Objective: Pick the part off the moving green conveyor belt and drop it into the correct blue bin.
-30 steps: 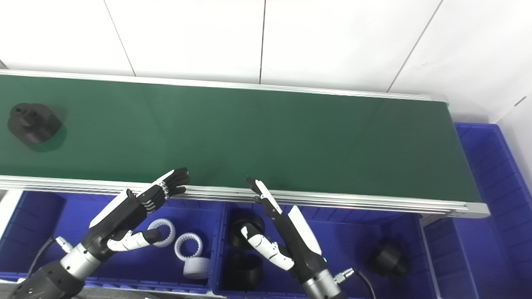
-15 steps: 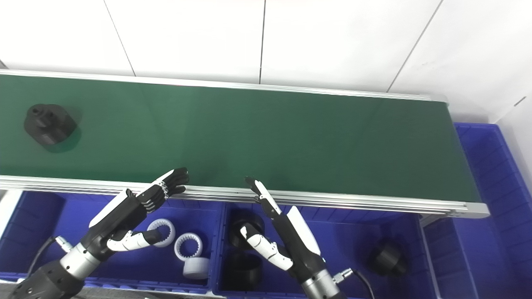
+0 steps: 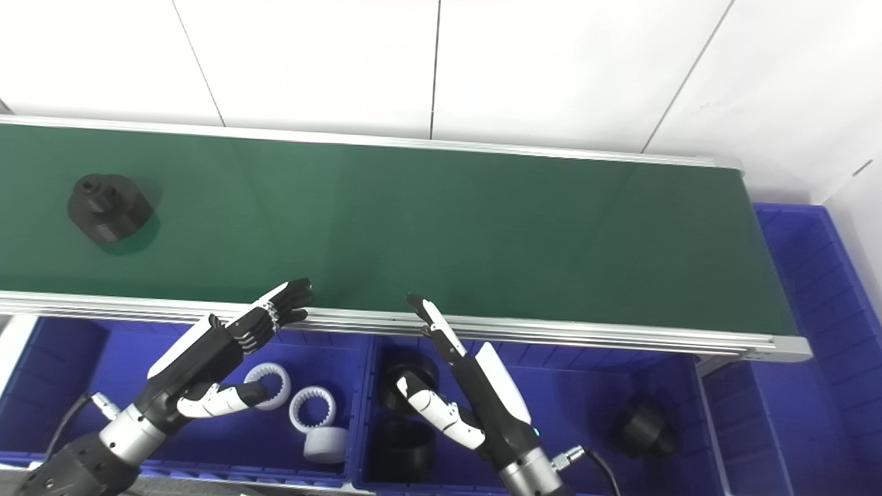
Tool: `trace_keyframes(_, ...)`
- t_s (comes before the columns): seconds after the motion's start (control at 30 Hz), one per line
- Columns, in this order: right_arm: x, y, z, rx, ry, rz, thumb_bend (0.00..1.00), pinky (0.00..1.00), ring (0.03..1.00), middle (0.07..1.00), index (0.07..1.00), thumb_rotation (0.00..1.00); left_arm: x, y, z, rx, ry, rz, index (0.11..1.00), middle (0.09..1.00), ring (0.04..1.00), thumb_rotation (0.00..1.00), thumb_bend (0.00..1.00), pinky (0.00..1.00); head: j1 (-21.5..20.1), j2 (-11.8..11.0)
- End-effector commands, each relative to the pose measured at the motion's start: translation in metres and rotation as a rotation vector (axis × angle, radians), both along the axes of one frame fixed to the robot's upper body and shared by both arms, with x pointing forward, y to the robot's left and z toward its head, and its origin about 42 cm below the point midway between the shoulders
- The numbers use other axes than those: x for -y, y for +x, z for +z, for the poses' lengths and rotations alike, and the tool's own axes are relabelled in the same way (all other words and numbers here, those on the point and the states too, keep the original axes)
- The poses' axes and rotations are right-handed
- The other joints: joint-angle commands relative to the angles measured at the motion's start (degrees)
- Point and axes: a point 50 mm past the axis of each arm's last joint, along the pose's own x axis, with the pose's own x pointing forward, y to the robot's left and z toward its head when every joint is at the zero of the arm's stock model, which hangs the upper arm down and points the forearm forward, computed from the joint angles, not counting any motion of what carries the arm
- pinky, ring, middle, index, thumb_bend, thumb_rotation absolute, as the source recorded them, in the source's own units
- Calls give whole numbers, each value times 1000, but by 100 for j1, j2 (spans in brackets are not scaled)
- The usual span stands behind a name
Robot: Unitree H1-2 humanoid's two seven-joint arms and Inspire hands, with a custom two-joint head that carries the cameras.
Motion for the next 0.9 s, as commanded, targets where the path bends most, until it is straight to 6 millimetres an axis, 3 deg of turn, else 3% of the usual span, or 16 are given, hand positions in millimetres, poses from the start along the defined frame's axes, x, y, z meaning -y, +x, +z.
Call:
trace_keyframes(0.0,-3,1,11,73,41,6,414,926,978,1000,982,898,-2,2,11,55,-4,-7,962,976,966,660,464,935,0,4)
trace_keyframes(0.1,-3,1,9,70,48,9,414,926,978,1000,986,895,-1,2,10,54,-2,-6,962,975,965,662,462,934,55,-74)
trace_keyframes(0.17,-2,0,6,68,45,11,416,925,977,1000,985,897,0,1,7,51,-12,-7,962,975,968,662,466,937,185,-279)
trace_keyframes(0.4,6,-10,-26,72,38,23,385,911,970,999,979,862,9,-4,-26,-12,-2,6,941,951,930,591,493,896,786,-1826)
trace_keyframes(0.53,6,-7,-37,88,20,16,389,876,958,990,956,847,10,0,-30,-15,40,9,914,934,908,547,519,839,802,-1935)
trace_keyframes(0.87,4,0,-31,108,22,22,405,844,939,984,954,809,11,6,-23,19,43,0,907,931,903,473,543,830,796,-1793)
